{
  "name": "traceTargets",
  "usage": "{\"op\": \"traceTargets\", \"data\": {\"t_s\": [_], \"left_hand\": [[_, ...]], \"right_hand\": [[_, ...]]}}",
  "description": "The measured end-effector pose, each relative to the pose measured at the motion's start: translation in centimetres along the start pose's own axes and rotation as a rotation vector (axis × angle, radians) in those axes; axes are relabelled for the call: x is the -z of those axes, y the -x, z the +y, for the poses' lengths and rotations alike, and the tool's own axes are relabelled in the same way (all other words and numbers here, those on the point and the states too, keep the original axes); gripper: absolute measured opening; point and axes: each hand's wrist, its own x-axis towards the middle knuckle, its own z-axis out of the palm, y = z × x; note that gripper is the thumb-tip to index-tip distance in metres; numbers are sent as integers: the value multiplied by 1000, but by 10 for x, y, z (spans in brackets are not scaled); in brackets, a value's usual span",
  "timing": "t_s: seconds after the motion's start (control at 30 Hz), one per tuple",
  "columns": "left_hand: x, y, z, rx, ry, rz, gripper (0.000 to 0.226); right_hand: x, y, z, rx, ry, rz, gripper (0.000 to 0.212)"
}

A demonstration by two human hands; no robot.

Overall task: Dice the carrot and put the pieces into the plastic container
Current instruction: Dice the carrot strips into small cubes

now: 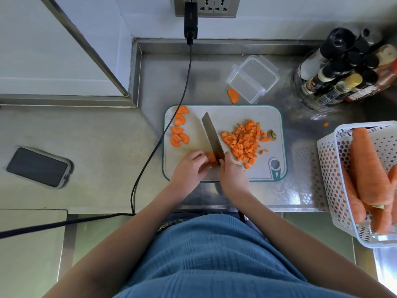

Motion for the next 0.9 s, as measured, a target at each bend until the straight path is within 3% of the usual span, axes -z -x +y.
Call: {"op": "traceTargets", "data": {"t_s": [0.13, 0.37, 0.9], "left_hand": [[-1, 1, 0, 18, 24, 19, 15], [6, 11, -2, 129, 51, -20, 45], [3, 2, 4, 215, 79, 44, 31]], "right_hand": [[6, 3, 7, -6, -52, 110, 23], [7, 17, -3, 38, -151, 78, 20], [-10, 15, -3, 34, -4, 19, 10]]}}
